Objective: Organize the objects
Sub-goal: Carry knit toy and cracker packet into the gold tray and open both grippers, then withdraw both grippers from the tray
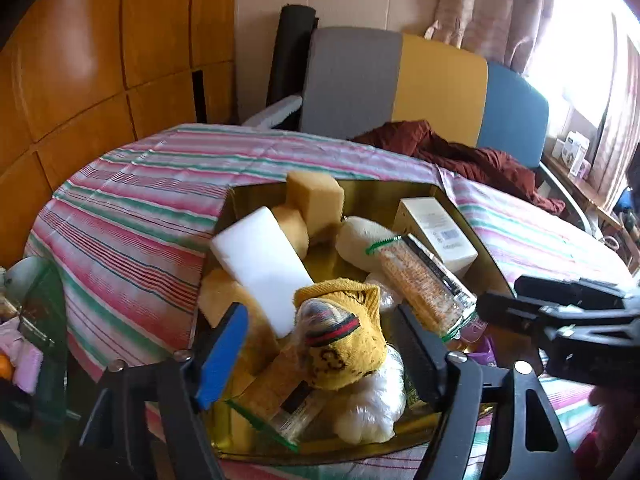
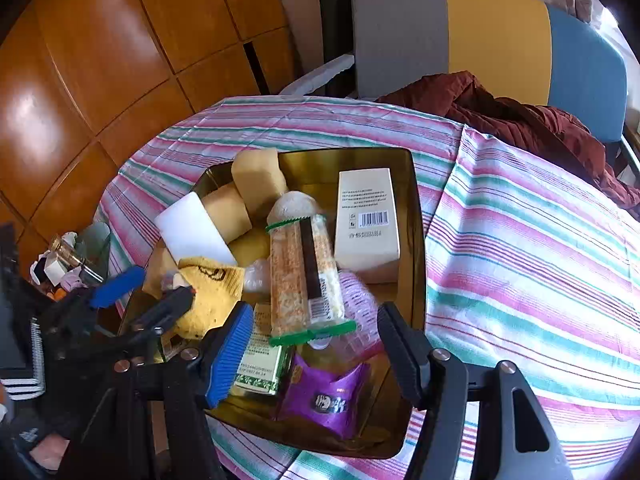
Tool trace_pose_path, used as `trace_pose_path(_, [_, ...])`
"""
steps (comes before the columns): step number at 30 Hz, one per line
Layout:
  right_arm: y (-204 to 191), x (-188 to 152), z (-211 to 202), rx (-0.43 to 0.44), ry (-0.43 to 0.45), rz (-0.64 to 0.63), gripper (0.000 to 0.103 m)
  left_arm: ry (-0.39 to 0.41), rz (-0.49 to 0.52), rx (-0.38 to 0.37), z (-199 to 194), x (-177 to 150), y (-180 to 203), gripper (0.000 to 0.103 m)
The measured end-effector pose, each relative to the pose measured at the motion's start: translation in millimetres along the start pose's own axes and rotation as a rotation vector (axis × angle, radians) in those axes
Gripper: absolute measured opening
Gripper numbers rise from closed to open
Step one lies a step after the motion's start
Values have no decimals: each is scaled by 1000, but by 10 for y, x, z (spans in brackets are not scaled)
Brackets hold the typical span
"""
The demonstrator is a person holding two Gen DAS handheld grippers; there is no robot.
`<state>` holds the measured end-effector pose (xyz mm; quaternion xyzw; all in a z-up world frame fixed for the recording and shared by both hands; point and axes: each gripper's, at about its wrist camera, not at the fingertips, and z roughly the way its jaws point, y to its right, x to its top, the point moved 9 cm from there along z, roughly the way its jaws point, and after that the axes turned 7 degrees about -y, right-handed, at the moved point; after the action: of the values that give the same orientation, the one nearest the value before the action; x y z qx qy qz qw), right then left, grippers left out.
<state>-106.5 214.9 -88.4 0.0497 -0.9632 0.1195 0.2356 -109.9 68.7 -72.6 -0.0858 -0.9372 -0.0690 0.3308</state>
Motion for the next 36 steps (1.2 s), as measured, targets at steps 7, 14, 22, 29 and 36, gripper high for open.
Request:
trace_pose_path(7, [-67,-68,-61,-42,29,-16,69,45,-20,27,-262,28,-66,89])
trace_pose_path(14, [-97,-130,-190,-136,93,-26,78,70,-32,44,-444,-37,-69,103])
trace_pose_path(22, [-60,-234,-354,-214,148,-4,79,82,-12,91,-579,-162,32,103])
trace_pose_path(29, [-44,-293,-390,-215,151,12,79,102,-18,86,-669,-194,62,103])
trace_pose_path(36, [-59,-311,-402,-213,154,10,79,86,-26,74,-671,-223,74,103])
